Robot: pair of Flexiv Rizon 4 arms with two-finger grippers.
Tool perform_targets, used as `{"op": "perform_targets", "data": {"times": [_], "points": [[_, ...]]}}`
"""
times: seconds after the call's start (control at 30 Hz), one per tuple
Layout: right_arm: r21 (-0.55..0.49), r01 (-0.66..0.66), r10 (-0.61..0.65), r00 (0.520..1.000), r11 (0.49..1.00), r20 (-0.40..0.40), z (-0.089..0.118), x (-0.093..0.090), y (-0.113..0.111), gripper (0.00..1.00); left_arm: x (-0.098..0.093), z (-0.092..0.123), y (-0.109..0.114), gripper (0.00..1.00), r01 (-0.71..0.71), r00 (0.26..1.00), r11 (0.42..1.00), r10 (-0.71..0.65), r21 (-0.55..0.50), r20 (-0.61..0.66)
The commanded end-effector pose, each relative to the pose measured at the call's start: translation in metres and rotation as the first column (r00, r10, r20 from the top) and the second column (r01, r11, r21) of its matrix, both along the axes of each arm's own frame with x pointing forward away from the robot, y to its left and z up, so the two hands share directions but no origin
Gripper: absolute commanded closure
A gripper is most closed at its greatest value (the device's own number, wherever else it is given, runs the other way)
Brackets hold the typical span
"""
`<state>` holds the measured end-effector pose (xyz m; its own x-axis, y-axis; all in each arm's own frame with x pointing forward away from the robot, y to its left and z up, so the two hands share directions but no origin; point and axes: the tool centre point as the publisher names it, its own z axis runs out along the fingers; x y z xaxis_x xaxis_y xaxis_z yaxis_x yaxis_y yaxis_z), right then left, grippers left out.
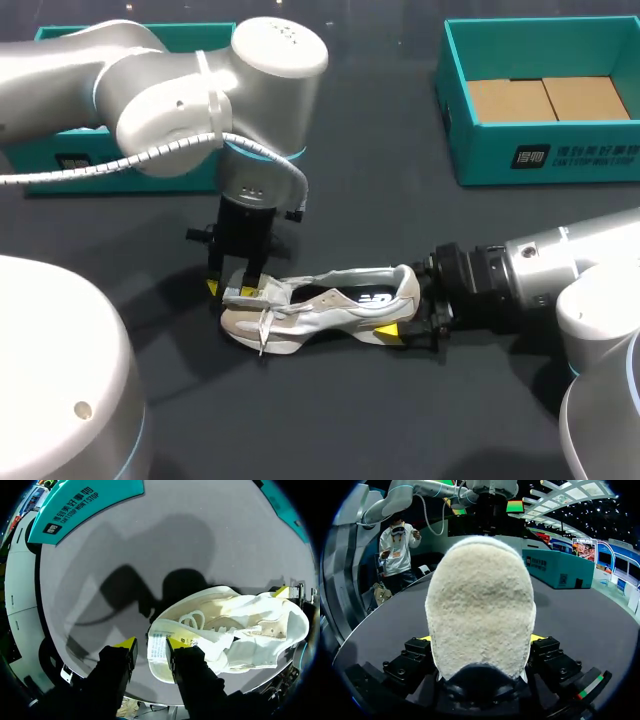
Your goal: Take the shoe out of the shoebox, open the shoe tongue, remove and reinsert the insole, then place the shoe into the shoebox
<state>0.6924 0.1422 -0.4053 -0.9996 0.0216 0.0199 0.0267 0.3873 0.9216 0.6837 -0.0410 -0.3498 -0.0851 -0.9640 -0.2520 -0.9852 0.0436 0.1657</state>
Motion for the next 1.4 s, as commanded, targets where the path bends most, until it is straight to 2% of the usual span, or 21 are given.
{"op": "perform_targets", "data": {"times": [0.03, 0.23, 0.47, 0.7, 0.9, 1.03, 1.1, 1.17, 1.27, 1.3, 1.33, 1.4], "points": [[-0.005, 0.001, -0.001, 1.000, 1.000, -0.001, -0.001, 0.000, 0.003, 1.00, -0.002, -0.002, 0.003, 0.62, 0.009, 1.000, 1.000, -0.009, 0.024, 0.008], [-0.005, 0.001, -0.001, 1.000, 1.000, -0.001, -0.001, 0.000, 0.003, 1.00, 0.000, 0.005, 0.008, 0.61, 0.003, 1.000, 1.000, -0.003, 0.000, 0.017], [-0.005, 0.001, -0.001, 1.000, 1.000, -0.001, -0.001, 0.000, 0.003, 1.00, 0.007, 0.047, 0.002, 0.61, 0.033, 0.998, 0.986, -0.022, -0.162, 0.064], [-0.005, 0.001, -0.001, 1.000, 1.000, -0.001, -0.001, 0.000, 0.003, 1.00, 0.009, 0.091, -0.021, 0.56, 0.198, 0.974, 0.948, -0.162, -0.250, 0.160], [-0.005, 0.001, -0.001, 1.000, 1.000, -0.001, -0.001, 0.000, 0.003, 1.00, 0.007, 0.113, -0.044, 0.55, 0.316, 0.940, 0.909, -0.260, -0.272, 0.223], [-0.005, 0.001, -0.001, 1.000, 1.000, -0.001, -0.001, 0.000, 0.003, 1.00, 0.005, 0.125, -0.062, 0.55, 0.401, 0.909, 0.864, -0.334, -0.306, 0.250], [-0.005, 0.001, -0.001, 1.000, 1.000, -0.001, -0.001, 0.000, 0.003, 1.00, 0.005, 0.130, -0.070, 0.56, 0.447, 0.891, 0.832, -0.380, -0.327, 0.249], [-0.005, 0.001, -0.001, 1.000, 1.000, -0.001, -0.001, 0.000, 0.003, 1.00, 0.006, 0.137, -0.080, 0.59, 0.521, 0.853, 0.776, -0.466, -0.356, 0.234], [-0.005, 0.001, -0.001, 1.000, 1.000, -0.001, -0.001, 0.000, 0.003, 1.00, 0.003, 0.145, -0.092, 0.64, 0.654, 0.752, 0.659, -0.618, -0.370, 0.228], [-0.005, 0.001, -0.001, 1.000, 1.000, -0.001, -0.001, 0.000, 0.003, 1.00, 0.001, 0.148, -0.095, 0.75, 0.691, 0.717, 0.619, -0.653, -0.374, 0.243], [-0.005, 0.001, -0.001, 1.000, 1.000, -0.001, -0.001, 0.000, 0.003, 1.00, -0.002, 0.151, -0.098, 0.98, 0.732, 0.670, 0.569, -0.700, -0.374, 0.247], [-0.005, 0.001, -0.001, 1.000, 1.000, -0.001, -0.001, 0.000, 0.003, 1.00, -0.006, 0.154, -0.102, 1.00, 0.829, 0.536, 0.437, -0.800, -0.349, 0.271]]}}
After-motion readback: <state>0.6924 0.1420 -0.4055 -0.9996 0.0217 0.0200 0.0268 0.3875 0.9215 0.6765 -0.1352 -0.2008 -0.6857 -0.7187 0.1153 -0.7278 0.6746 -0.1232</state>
